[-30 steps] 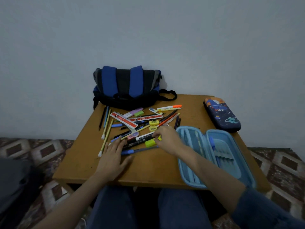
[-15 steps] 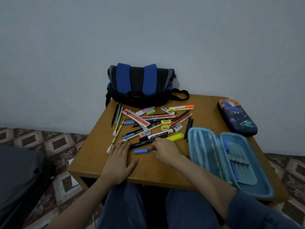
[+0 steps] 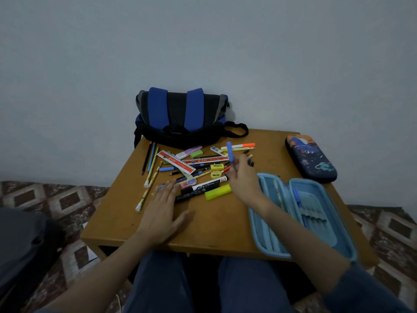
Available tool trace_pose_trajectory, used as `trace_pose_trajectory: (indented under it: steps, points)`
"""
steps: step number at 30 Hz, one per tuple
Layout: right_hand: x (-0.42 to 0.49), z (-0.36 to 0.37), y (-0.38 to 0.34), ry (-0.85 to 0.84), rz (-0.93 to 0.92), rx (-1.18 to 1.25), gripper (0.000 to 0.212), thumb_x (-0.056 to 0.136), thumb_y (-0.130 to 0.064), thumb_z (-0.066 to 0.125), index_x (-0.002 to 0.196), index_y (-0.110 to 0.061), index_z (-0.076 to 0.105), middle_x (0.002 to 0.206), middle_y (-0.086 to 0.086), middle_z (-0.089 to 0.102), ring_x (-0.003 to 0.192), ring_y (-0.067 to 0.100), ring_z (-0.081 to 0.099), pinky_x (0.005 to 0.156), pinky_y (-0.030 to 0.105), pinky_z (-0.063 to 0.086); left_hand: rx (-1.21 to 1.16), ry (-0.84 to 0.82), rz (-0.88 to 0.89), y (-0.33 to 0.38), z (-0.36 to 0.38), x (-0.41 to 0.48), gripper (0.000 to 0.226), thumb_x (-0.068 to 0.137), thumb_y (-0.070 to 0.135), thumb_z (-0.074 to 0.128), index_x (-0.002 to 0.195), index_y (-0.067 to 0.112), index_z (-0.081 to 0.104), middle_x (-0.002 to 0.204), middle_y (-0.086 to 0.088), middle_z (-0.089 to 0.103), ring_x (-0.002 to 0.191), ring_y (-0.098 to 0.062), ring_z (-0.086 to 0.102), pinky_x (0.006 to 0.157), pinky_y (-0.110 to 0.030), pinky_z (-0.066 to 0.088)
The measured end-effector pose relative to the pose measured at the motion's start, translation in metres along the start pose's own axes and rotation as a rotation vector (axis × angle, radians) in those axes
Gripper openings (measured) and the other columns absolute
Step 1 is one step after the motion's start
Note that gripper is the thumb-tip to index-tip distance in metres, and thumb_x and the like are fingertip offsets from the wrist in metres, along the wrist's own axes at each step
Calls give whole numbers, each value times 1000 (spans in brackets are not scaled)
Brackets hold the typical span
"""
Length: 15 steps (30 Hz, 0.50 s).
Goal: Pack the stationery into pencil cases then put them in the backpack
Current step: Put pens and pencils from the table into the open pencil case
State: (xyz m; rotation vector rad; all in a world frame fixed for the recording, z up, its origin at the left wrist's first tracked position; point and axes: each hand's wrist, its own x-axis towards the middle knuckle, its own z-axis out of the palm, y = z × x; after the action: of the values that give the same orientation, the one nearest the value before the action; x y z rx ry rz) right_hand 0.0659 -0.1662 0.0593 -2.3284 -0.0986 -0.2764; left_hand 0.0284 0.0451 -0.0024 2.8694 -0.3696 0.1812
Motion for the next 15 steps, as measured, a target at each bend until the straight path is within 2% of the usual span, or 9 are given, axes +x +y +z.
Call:
trace_pose_trajectory:
  steps: [2,4,7,9,12,15]
  points:
    - [4,-18,8,70,21,57,7,98,-16,42,102,-10,42,75,2,52,67,21,50,56,33,39,-12,30,58,21,-2,10,82,86,65,33,149,18,8,158,2,4,145,-13,3,112,-26,-8]
    - [7,-35,22,128,70,43,11,99,-21,40,94,-11,39,76,9,57,69,26,53,58,33,40,-25,36,105,44,2,18,76,92,55,39,149,19,5,158,3,2,145,-12,0,111,-24,-12]
    - [8,-62,48,176,145,-1,12,98,-20,39,96,-9,36,89,23,63,83,39,60,76,49,48,-74,15,177,85,12,27,72,94,51,37,149,18,5,158,3,2,145,-12,-1,109,-23,-14]
    - [5,-82,62,188,195,1,13,99,-16,38,102,-3,38,95,27,62,86,38,59,80,49,47,-122,-20,235,109,20,33,70,94,51,36,149,18,8,158,2,3,144,-12,0,109,-23,-14]
    - [-5,-113,84,167,262,-4,9,99,-11,38,94,-4,40,91,31,55,75,26,49,66,37,39,-162,-84,325,141,31,42,67,95,51,35,148,17,14,157,1,9,144,-13,5,112,-24,-10]
    - [-13,-133,104,153,336,6,19,96,-11,42,78,-9,39,80,25,51,64,22,43,53,26,36,-197,-128,398,168,35,52,63,96,47,36,148,16,18,157,2,11,144,-14,8,116,-26,-1]
